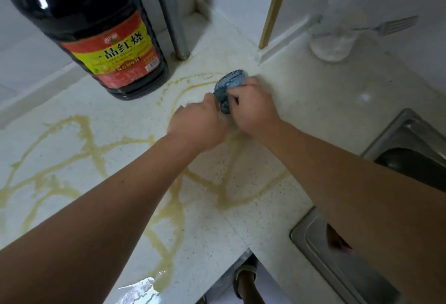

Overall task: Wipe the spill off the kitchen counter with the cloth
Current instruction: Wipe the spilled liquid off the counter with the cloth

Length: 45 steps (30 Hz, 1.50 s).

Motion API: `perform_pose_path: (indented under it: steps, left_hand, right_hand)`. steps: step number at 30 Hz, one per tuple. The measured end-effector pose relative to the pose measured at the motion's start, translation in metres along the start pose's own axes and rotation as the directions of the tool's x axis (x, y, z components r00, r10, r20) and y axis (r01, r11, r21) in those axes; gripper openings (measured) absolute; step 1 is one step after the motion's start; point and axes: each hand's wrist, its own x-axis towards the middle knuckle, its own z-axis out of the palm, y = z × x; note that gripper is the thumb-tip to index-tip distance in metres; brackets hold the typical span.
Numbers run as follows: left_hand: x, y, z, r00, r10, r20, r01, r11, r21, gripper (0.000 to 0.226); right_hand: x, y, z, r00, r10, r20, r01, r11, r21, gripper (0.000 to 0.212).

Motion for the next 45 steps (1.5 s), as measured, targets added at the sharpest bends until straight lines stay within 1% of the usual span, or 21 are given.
perform_pose_path:
  steps: [2, 6, 7, 9, 11, 12, 14, 16, 18, 20, 22, 24, 27, 29, 31, 34, 35, 37, 40, 42, 45]
  left_hand:
    - [0.003, -0.009, -0.007, 1.0, -0.014, 0.01, 0.015, 0.998, -0.067, 0.029]
    - [0.001, -0.036, -0.014, 0.999, -0.032, -0.002, 0.032, 0.994, -0.105, 0.033]
    - [-0.001, -0.041, -0.014, 0.999, -0.042, -0.007, 0.041, 0.993, -0.114, 0.033]
    - [-0.006, -0.05, -0.01, 0.998, -0.056, -0.029, 0.052, 0.989, -0.139, 0.026]
    - [-0.012, -0.057, -0.007, 0.997, -0.045, -0.054, 0.037, 0.989, -0.144, 0.012]
    - [-0.014, -0.06, -0.007, 0.998, -0.038, -0.059, 0.029, 0.99, -0.137, 0.01]
    - [-0.018, -0.064, -0.01, 0.998, -0.029, -0.062, 0.021, 0.991, -0.129, 0.015]
    - [-0.02, -0.068, -0.012, 0.998, -0.027, -0.057, 0.019, 0.99, -0.141, 0.02]
    - [-0.02, -0.07, -0.015, 0.996, -0.039, -0.081, 0.025, 0.985, -0.168, 0.024]
    - [-0.022, -0.075, -0.018, 0.983, -0.07, -0.17, 0.035, 0.979, -0.203, 0.023]
    - [-0.026, -0.083, -0.02, 0.964, -0.097, -0.246, 0.039, 0.972, -0.23, 0.02]
    - [-0.033, -0.092, -0.02, 0.96, -0.112, -0.255, 0.049, 0.97, -0.239, 0.019]
    - [-0.039, -0.106, -0.022, 0.955, -0.137, -0.262, 0.075, 0.97, -0.232, 0.02]
    - [-0.041, -0.114, -0.025, 0.944, -0.158, -0.288, 0.086, 0.965, -0.246, 0.02]
    - [-0.044, -0.12, -0.028, 0.932, -0.185, -0.311, 0.099, 0.956, -0.275, 0.022]
    - [-0.05, -0.126, -0.028, 0.916, -0.222, -0.333, 0.119, 0.946, -0.301, 0.021]
    - [-0.052, -0.128, -0.029, 0.915, -0.229, -0.332, 0.123, 0.942, -0.311, 0.021]
    - [-0.055, -0.131, -0.031, 0.917, -0.236, -0.321, 0.125, 0.936, -0.33, 0.022]
    - [-0.056, -0.138, -0.036, 0.91, -0.249, -0.332, 0.137, 0.935, -0.327, 0.021]
    - [-0.055, -0.141, -0.038, 0.905, -0.253, -0.342, 0.14, 0.936, -0.323, 0.019]
    - [-0.056, -0.142, -0.034, 0.909, -0.251, -0.332, 0.145, 0.938, -0.314, 0.02]
  right_hand:
    - [0.016, 0.002, -0.003, 1.0, 0.008, 0.005, -0.008, 1.0, -0.025, 0.023]
    - [0.059, 0.008, -0.007, 0.992, 0.101, -0.081, -0.106, 0.993, -0.06, 0.023]
    - [0.056, 0.002, -0.001, 0.995, 0.079, -0.066, -0.084, 0.994, -0.077, 0.027]
    - [0.034, -0.014, 0.008, 0.998, -0.042, 0.05, 0.045, 0.996, -0.073, 0.032]
    - [0.015, -0.023, 0.007, 0.98, -0.152, 0.125, 0.16, 0.986, -0.048, 0.027]
    - [0.018, -0.025, 0.001, 0.977, -0.16, 0.144, 0.172, 0.983, -0.071, 0.023]
    - [0.04, -0.029, -0.008, 0.989, -0.088, 0.123, 0.104, 0.987, -0.126, 0.018]
    - [0.069, -0.03, -0.007, 1.0, 0.021, 0.022, -0.019, 0.995, -0.096, 0.024]
    - [0.081, -0.041, 0.003, 0.997, 0.063, -0.042, -0.066, 0.995, -0.072, 0.031]
    - [0.067, -0.066, 0.016, 0.998, -0.062, 0.034, 0.063, 0.998, -0.022, 0.029]
    - [0.04, -0.078, 0.025, 0.963, -0.234, 0.132, 0.235, 0.972, 0.001, 0.027]
    - [0.027, -0.079, 0.022, 0.943, -0.288, 0.17, 0.298, 0.954, -0.041, 0.028]
    - [0.054, -0.065, 0.019, 0.993, -0.093, 0.069, 0.1, 0.99, -0.104, 0.027]
    - [0.069, -0.068, 0.024, 1.0, 0.005, -0.017, -0.007, 0.993, -0.116, 0.027]
    - [0.058, -0.088, 0.034, 0.999, -0.045, 0.018, 0.046, 0.994, -0.103, 0.028]
    - [0.014, -0.108, 0.039, 0.946, -0.239, 0.219, 0.248, 0.969, -0.013, 0.027]
    - [0.004, -0.108, 0.035, 0.93, -0.268, 0.253, 0.273, 0.962, 0.015, 0.028]
    - [0.006, -0.1, 0.029, 0.94, -0.248, 0.236, 0.254, 0.967, 0.003, 0.024]
    - [0.041, -0.09, 0.031, 0.995, -0.094, 0.045, 0.098, 0.992, -0.085, 0.027]
    - [0.056, -0.098, 0.036, 0.999, -0.037, -0.018, 0.035, 0.994, -0.106, 0.03]
    - [0.037, -0.123, 0.052, 0.984, -0.133, 0.117, 0.148, 0.98, -0.133, 0.033]
